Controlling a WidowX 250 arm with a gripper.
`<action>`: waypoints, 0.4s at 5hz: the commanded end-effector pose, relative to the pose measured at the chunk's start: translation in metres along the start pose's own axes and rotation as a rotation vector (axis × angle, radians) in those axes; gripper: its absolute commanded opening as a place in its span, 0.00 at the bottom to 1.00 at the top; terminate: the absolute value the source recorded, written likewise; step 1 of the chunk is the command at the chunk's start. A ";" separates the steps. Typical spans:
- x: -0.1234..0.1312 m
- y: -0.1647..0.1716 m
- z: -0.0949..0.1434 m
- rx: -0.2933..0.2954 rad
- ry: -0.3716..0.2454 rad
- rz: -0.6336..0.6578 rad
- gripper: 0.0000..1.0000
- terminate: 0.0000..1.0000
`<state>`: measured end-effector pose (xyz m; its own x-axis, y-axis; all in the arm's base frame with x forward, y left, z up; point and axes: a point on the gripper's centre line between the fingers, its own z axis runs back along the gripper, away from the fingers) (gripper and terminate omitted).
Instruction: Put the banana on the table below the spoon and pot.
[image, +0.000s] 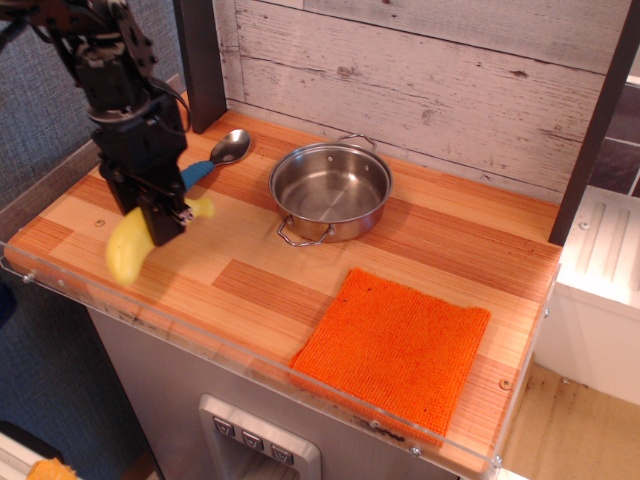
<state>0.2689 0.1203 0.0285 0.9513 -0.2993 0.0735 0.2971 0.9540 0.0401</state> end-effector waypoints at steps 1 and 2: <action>0.009 -0.001 0.000 0.011 -0.013 -0.013 0.00 0.00; 0.013 -0.006 -0.002 0.018 -0.017 -0.032 0.00 0.00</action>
<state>0.2783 0.1090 0.0177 0.9447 -0.3196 0.0727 0.3175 0.9474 0.0401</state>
